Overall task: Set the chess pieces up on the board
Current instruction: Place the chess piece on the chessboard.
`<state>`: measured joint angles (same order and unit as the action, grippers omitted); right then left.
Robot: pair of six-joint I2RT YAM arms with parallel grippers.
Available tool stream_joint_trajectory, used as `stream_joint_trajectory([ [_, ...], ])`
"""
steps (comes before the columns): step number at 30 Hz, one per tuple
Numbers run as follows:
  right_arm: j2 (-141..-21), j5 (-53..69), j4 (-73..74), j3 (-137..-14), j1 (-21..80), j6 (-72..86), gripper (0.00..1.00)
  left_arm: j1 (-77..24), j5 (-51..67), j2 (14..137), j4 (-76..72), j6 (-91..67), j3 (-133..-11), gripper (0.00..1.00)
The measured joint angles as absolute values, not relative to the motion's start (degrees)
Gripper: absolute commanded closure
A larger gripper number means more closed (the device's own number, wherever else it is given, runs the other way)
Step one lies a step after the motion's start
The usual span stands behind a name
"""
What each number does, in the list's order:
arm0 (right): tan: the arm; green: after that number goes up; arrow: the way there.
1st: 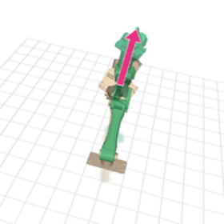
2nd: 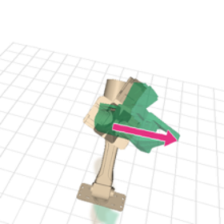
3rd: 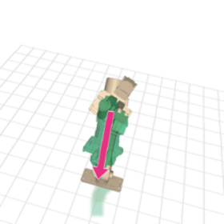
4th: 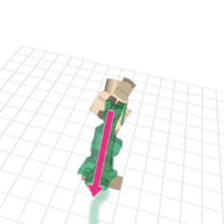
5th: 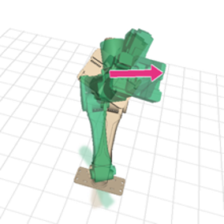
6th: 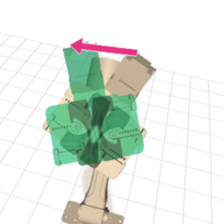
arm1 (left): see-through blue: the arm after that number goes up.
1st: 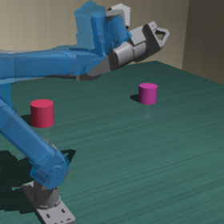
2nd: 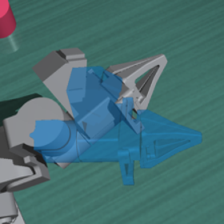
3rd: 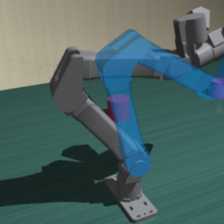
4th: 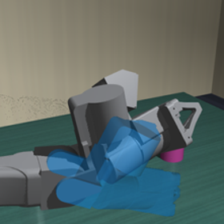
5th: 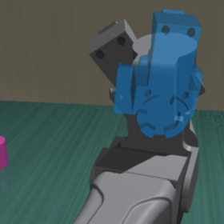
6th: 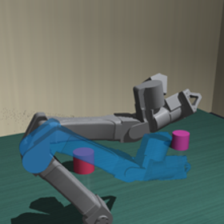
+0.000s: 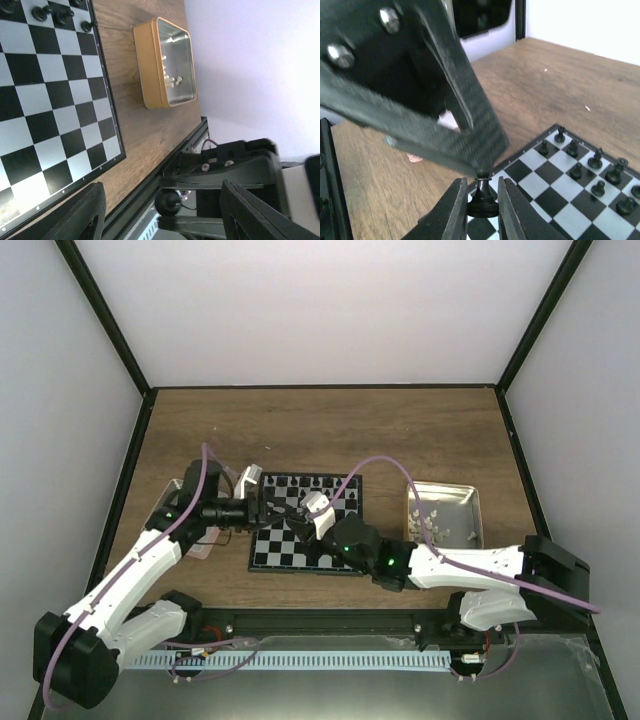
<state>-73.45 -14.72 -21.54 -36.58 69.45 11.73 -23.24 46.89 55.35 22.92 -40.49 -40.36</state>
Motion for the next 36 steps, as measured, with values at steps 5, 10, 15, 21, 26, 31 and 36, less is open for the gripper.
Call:
stream_joint_trajectory([
  [5,-73.41,-14.06,-25.30,-36.58,69.45,9.87,0.83,-23.22,50.00,55.75,21.52,-43.07,-38.87,0.57],
  [10,-73.45,-13.85,-25.87,-36.42,69.45,9.47,0.83,-23.22,51.70,55.77,19.57,-44.16,-38.87,0.77],
  [15,-73.67,-13.96,-25.85,-36.32,69.43,9.54,0.80,-23.07,52.40,55.92,17.69,-45.45,-38.44,0.95],
  [21,-74.54,-13.91,-25.43,-36.36,69.34,11.55,0.42,-22.94,51.83,55.92,16.36,-46.35,-36.86,0.96],
  [26,-73.12,-12.05,-19.68,-36.91,67.64,17.41,0.32,-23.27,42.70,56.60,20.84,-42.44,-38.09,0.96],
  [31,-65.69,-11.92,-13.06,-36.23,65.39,23.14,0.31,-25.32,24.60,60.75,25.56,-36.99,-41.47,0.96],
  [36,-60.97,-15.90,-7.46,-36.16,63.40,28.67,0.30,-32.08,8.03,68.18,25.43,-35.64,-43.97,0.96],
])
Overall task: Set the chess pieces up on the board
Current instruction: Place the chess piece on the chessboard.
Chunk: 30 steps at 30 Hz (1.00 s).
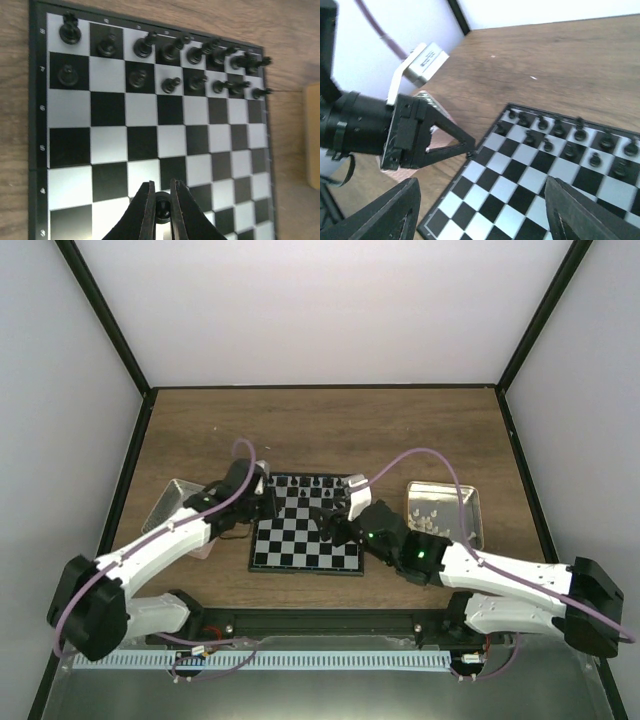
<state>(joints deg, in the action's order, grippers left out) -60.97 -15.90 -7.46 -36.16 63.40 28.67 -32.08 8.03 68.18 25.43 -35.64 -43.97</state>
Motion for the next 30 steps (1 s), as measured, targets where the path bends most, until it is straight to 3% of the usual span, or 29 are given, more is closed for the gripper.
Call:
stream_joint_trajectory([
  [6,-59.44,-21.17,-1.65,-35.48,61.91,34.02,0.29,-38.85,-7.33,74.81,20.75,-35.51,-44.58,0.96],
  [12,-57.28,-23.44,0.23,-33.80,61.56,36.82,0.29,-39.53,-14.90,81.78,15.09,-33.69,-45.39,0.96],
  [30,-56.95,-24.03,1.96,-32.82,61.30,38.46,0.28,-34.22,-15.46,94.43,6.57,-29.30,-48.31,0.96],
])
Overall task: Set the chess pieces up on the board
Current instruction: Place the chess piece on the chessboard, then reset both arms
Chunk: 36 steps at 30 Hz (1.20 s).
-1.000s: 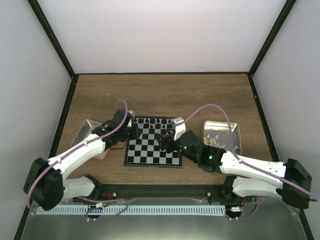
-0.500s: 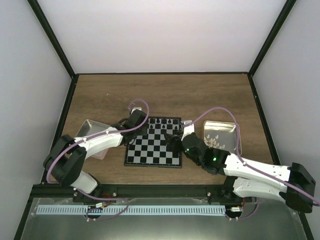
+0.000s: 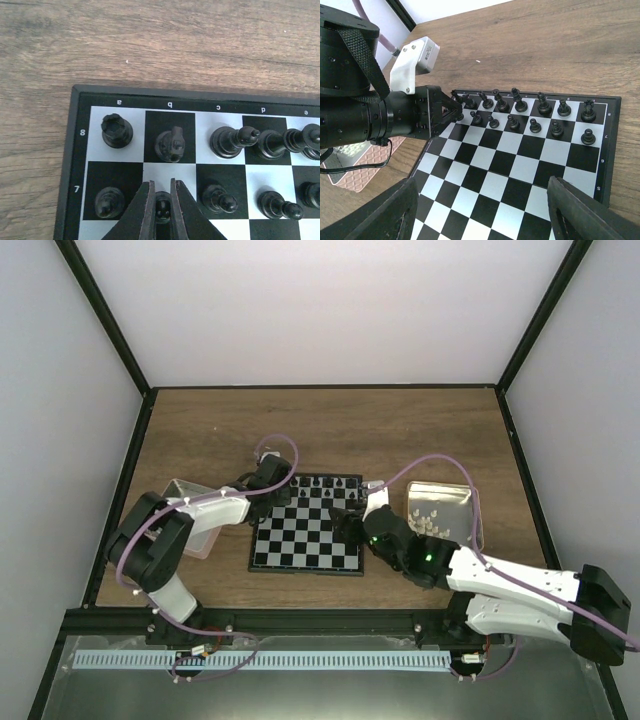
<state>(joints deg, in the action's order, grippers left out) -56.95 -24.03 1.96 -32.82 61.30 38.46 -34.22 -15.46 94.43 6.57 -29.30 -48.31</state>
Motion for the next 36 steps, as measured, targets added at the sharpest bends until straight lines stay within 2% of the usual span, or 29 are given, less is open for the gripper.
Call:
stream_joint_trajectory([
  [8,-57.80,-23.88,1.96,-32.82,61.28,38.48,0.27,-34.22,-13.76,96.42,3.84,-28.42,-48.31,0.92],
  [14,-57.87,-23.62,1.96,-32.82,61.25,38.68,0.27,-34.22,-13.39,96.88,3.42,-28.12,-48.31,0.70],
  [20,-57.76,-23.66,2.15,-32.82,61.25,39.27,0.27,-34.26,-12.21,94.85,6.76,-28.42,-48.29,0.62],
  [25,-56.60,-23.86,2.39,-32.82,61.25,39.86,0.27,-34.35,-11.16,87.05,10.26,-28.56,-48.25,0.56],
  [27,-55.99,-24.23,2.92,-32.82,61.25,40.01,0.27,-34.44,-10.87,83.07,11.66,-28.71,-48.25,0.48],
  [30,-55.02,-25.43,5.13,-32.91,61.25,40.21,0.27,-34.48,-10.63,74.96,14.22,-29.36,-47.94,0.23],
  [31,-54.70,-26.22,6.42,-33.06,61.23,40.29,0.26,-34.50,-10.63,71.88,15.14,-29.45,-47.75,0.09],
  [32,-54.41,-26.83,7.57,-33.19,61.23,40.36,0.25,-34.54,-10.66,68.97,15.94,-28.99,-47.57,0.01],
  [36,-50.72,-32.60,15.75,-35.46,61.19,39.35,0.17,-34.54,-11.57,54.65,18.68,-28.14,-46.52,0.00],
])
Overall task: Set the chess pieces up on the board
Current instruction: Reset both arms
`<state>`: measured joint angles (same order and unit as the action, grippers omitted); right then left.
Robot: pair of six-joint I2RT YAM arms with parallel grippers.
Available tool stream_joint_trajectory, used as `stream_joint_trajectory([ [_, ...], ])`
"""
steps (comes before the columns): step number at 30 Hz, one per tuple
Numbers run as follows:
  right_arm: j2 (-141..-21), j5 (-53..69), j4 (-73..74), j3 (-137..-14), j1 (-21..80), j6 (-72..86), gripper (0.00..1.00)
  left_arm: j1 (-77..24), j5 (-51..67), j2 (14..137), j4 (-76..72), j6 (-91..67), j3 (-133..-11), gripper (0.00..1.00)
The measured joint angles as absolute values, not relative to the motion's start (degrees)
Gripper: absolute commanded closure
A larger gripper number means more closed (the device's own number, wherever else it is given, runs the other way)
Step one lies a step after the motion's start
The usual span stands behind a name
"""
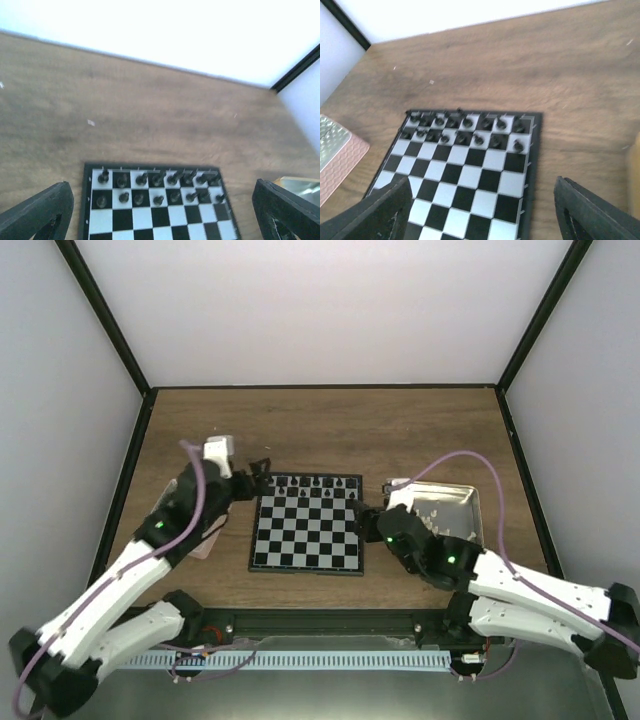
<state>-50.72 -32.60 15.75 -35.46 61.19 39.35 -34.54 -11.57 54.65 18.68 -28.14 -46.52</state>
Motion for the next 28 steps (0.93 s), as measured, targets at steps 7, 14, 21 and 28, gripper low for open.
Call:
stream_joint_trajectory([
  [7,-38.76,-41.10,27.90,-43.09,60.95,35.42,0.02,-34.54,-17.72,35.75,25.43,-25.26,-49.01,0.00],
  [14,-29.82,-46.65,37.63,-50.85,60.93,32.71,0.00,-34.54,-24.29,28.75,33.32,-22.79,-55.86,0.00],
  [21,-26.02,-50.65,42.78,-55.29,60.93,30.61,0.00,-34.54,-28.27,24.03,36.88,-20.38,-61.58,0.00],
  [28,-22.00,-52.71,43.75,-55.53,60.93,29.39,0.00,-34.54,-29.74,22.63,37.36,-18.87,-63.70,0.00],
])
